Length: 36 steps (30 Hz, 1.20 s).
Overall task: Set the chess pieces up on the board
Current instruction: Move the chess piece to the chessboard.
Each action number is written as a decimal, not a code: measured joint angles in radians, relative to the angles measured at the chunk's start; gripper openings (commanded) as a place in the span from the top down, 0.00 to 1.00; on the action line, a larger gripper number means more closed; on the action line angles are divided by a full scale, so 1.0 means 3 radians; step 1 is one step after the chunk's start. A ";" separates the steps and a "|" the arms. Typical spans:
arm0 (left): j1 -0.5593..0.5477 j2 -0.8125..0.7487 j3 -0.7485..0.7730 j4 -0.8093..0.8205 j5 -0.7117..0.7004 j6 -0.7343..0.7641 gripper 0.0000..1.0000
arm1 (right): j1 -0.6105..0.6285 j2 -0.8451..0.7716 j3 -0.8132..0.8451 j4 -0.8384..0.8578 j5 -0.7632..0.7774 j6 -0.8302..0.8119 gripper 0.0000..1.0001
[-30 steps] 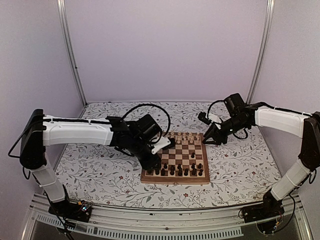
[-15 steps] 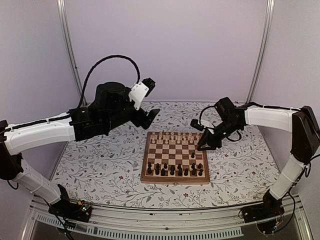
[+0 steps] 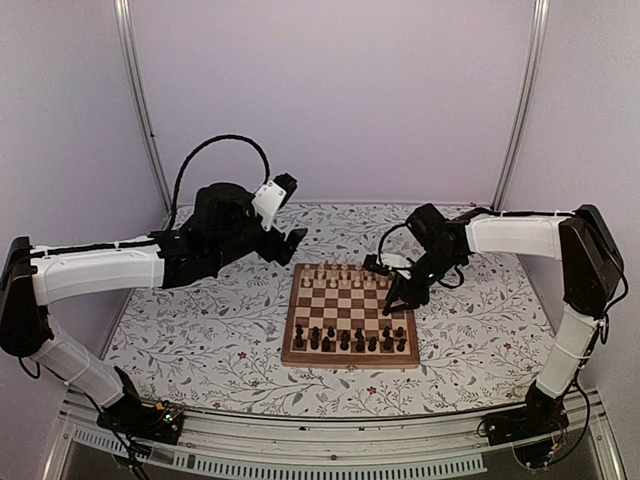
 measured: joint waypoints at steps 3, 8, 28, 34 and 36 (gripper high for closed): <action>0.0000 0.0000 0.0004 0.0001 0.0048 -0.0001 0.03 | 0.0027 0.0056 0.0050 -0.0013 0.0034 -0.0001 0.68; -0.0001 0.0000 0.0006 -0.0001 0.0114 -0.0003 0.03 | 0.0056 0.0158 0.0109 -0.0027 0.0095 -0.0001 0.74; -0.0001 0.0034 0.0058 -0.0100 0.0264 -0.0018 0.06 | 0.0197 0.0258 0.0211 -0.0111 0.0084 0.0001 0.92; -0.0001 0.0045 0.0102 -0.0135 0.0300 -0.0024 0.06 | 0.0298 0.0239 0.0211 -0.0172 -0.0070 -0.0001 0.92; -0.0008 0.0057 0.0113 -0.0137 0.0309 -0.0024 0.06 | 0.0327 0.0238 0.0215 -0.0192 -0.0104 -0.0004 0.92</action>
